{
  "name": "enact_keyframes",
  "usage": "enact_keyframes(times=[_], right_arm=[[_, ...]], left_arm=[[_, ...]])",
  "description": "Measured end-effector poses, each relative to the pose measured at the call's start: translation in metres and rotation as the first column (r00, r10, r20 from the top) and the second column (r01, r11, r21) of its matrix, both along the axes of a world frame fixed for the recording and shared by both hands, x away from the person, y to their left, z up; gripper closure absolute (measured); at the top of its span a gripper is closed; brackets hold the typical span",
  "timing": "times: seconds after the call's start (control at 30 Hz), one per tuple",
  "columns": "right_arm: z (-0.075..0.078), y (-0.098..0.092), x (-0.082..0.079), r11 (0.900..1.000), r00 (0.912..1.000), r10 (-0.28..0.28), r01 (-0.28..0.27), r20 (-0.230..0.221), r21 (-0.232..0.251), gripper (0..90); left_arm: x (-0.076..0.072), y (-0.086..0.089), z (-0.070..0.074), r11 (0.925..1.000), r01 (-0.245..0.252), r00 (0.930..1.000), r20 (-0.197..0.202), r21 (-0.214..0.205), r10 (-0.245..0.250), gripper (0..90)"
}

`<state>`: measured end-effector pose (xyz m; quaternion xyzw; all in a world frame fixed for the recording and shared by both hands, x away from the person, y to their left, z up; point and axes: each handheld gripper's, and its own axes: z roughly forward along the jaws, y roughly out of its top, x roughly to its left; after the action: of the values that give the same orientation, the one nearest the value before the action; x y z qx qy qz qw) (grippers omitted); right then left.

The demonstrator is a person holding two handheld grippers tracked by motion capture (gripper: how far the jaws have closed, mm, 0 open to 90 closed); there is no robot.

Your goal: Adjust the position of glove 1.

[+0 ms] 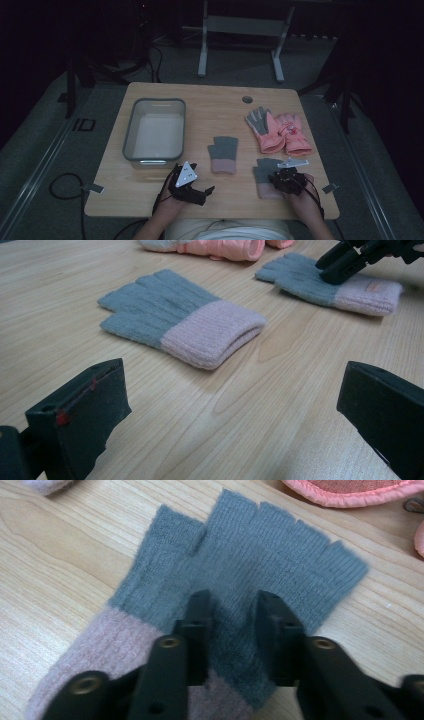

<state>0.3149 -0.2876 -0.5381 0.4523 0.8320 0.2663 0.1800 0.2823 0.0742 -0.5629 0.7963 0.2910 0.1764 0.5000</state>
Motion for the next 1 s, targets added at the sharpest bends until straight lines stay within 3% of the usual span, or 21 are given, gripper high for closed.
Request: enact_keyframes(times=[0.17, 0.23, 0.43, 0.7, 0.8, 1.0], right_arm=[[0.001, 0.005, -0.002, 0.9998, 0.9998, -0.018, 0.018, 0.01, -0.013, 84.5], [0.005, 0.005, -0.002, 0.9996, 0.9997, -0.024, 0.024, 0.009, 0.017, 85.3], [0.045, 0.009, 0.0, 0.9965, 0.996, -0.024, 0.017, 0.086, 0.081, 85.5], [0.097, 0.031, 0.027, 0.9924, 0.981, 0.008, -0.031, 0.194, 0.119, 85.5], [0.109, 0.044, 0.034, 0.9887, 0.9739, 0.028, -0.06, 0.225, 0.137, 85.5], [0.117, 0.069, 0.044, 0.983, 0.9706, 0.053, -0.092, 0.235, 0.159, 85.4]], left_arm=[[0.0, 0.0, 0.0, 1.0, -0.001, 1.0, 0.001, 0.0, 0.001, 0.0], [0.0, 0.0, 0.0, 1.0, -0.002, 1.0, 0.0, -0.001, 0.002, 0.0], [0.0, 0.0, 0.0, 1.0, 0.0, 1.0, 0.001, -0.002, 0.0, 0.0], [0.0, 0.0, 0.0, 1.0, 0.001, 1.0, 0.003, 0.0, -0.001, 0.0], [0.0, 0.0, 0.0, 1.0, 0.001, 1.0, 0.006, 0.001, -0.001, 0.0], [0.0, 0.0, 0.0, 1.0, 0.001, 1.0, 0.005, 0.0, -0.001, 0.0]])
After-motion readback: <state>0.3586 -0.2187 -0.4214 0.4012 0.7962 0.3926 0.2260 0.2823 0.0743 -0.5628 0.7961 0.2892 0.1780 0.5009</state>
